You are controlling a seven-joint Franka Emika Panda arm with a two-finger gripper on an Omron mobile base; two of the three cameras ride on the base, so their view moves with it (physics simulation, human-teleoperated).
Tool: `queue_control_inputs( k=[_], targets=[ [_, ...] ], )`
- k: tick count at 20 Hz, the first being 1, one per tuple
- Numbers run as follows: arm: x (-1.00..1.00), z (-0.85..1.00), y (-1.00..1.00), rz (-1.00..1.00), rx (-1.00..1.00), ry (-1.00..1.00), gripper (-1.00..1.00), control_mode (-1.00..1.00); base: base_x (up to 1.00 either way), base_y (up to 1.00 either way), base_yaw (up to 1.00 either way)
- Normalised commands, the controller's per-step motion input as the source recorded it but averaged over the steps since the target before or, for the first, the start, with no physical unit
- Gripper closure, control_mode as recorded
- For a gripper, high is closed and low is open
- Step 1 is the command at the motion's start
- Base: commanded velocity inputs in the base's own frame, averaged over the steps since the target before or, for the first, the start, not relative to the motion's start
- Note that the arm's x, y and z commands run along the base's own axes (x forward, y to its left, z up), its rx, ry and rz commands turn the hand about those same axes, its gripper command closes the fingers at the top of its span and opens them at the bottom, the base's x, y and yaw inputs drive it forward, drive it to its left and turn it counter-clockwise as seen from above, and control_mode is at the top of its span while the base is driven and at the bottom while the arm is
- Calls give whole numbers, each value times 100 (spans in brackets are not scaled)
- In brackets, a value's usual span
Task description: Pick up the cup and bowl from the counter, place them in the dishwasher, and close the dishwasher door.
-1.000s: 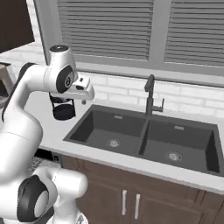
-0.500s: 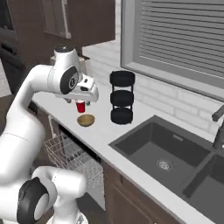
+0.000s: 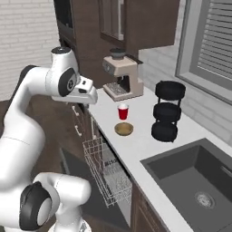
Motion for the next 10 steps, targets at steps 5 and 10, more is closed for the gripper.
queue_control_inputs(
  k=[5,10],
  targets=[
    [0,0,0,0,0,0,-100,100,-24,-50,18],
    [0,0,0,0,0,0,-100,100,-9,-51,12]
  ],
)
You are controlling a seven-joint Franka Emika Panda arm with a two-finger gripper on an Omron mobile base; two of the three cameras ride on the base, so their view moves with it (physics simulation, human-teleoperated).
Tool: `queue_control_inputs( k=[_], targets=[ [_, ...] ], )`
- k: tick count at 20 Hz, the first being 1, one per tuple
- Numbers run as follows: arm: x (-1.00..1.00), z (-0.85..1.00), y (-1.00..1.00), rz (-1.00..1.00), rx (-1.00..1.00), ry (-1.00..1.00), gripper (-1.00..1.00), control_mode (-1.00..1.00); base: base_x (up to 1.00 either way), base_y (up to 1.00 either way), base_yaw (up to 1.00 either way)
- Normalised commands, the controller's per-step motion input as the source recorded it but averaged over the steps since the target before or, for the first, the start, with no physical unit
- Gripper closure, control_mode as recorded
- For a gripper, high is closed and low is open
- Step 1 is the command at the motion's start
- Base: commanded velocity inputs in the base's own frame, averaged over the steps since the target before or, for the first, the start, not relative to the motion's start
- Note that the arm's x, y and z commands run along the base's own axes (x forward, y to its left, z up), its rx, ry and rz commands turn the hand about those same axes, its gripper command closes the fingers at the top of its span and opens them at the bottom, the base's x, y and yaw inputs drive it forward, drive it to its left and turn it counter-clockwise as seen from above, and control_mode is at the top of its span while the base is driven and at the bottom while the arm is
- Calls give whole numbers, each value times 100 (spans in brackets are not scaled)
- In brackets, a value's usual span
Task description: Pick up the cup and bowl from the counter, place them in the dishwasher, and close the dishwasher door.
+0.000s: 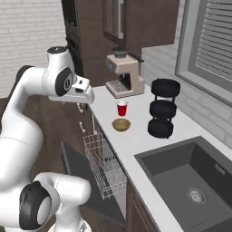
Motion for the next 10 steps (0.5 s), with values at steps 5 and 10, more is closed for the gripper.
queue_control_inputs(
  k=[5,10],
  targets=[
    [0,0,0,0,0,0,-100,100,9,-47,13],
    [0,0,0,0,0,0,-100,100,14,-54,15]
  ],
)
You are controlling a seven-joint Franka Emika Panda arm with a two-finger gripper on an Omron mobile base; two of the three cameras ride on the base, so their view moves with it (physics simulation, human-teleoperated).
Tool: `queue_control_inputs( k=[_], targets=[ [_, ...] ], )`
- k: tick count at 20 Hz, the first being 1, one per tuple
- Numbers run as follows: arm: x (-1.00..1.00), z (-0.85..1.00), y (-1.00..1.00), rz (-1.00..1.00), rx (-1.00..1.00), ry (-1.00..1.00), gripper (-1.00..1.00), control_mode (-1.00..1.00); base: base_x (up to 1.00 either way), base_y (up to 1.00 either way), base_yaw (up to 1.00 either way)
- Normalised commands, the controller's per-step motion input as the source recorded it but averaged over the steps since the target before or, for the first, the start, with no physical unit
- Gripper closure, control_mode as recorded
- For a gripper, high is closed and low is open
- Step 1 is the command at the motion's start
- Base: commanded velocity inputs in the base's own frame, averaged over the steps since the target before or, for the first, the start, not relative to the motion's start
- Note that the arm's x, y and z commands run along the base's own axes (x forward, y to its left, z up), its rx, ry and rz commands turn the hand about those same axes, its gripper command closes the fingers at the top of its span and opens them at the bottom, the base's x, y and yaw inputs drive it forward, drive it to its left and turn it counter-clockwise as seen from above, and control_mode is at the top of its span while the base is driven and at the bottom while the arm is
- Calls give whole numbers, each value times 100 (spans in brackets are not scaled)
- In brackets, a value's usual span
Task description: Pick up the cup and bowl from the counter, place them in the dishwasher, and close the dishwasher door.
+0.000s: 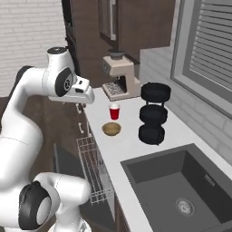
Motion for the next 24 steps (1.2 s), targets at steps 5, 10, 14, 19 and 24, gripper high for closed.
queue_control_inputs(
  k=[5,10,14,19,24],
  targets=[
    [0,0,0,0,0,0,-100,100,1,-60,15],
    [0,0,0,0,0,0,-100,100,0,-36,9],
    [0,0,0,0,0,0,-100,100,2,-34,6],
    [12,-10,-24,3,0,4,-100,-100,5,-15,2],
    [64,-25,-21,2,0,10,-100,-100,0,0,0]
  ],
)
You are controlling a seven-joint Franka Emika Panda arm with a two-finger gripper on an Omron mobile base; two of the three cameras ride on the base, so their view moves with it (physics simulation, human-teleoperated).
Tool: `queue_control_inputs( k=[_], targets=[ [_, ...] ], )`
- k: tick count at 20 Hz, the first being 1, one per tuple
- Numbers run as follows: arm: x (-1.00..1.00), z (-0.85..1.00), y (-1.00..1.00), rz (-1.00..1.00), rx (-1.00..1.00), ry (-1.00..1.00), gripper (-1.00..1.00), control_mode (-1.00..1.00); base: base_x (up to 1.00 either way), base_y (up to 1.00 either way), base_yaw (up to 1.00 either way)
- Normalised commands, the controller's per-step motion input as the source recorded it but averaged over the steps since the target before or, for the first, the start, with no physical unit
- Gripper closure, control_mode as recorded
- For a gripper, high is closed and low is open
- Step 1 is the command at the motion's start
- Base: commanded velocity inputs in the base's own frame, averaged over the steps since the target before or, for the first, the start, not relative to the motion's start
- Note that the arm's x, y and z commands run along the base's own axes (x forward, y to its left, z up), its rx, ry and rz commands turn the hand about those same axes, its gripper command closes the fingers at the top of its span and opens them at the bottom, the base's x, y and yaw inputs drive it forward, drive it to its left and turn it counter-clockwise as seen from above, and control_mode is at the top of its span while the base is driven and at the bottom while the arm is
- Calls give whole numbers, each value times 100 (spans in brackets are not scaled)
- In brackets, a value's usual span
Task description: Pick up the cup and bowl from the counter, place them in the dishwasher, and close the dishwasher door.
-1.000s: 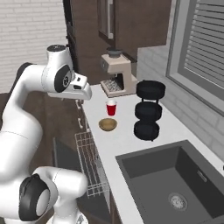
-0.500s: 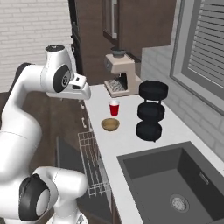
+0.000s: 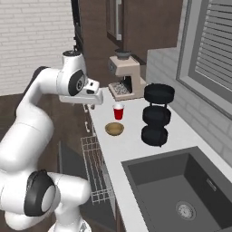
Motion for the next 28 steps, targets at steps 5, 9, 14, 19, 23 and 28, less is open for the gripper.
queue_control_inputs(
  k=[5,9,14,19,23,28],
  targets=[
    [77,-57,-2,0,-6,12,-100,-100,0,0,0],
    [74,-78,0,0,-16,10,-100,-100,0,0,0],
    [74,-78,0,0,-18,10,-100,-100,0,0,0],
    [55,-54,-6,0,-12,7,-100,-100,0,0,0],
    [49,-51,-17,1,-7,12,-100,-100,0,0,0],
    [49,-49,-12,0,-2,20,-100,-100,0,0,0]
  ],
)
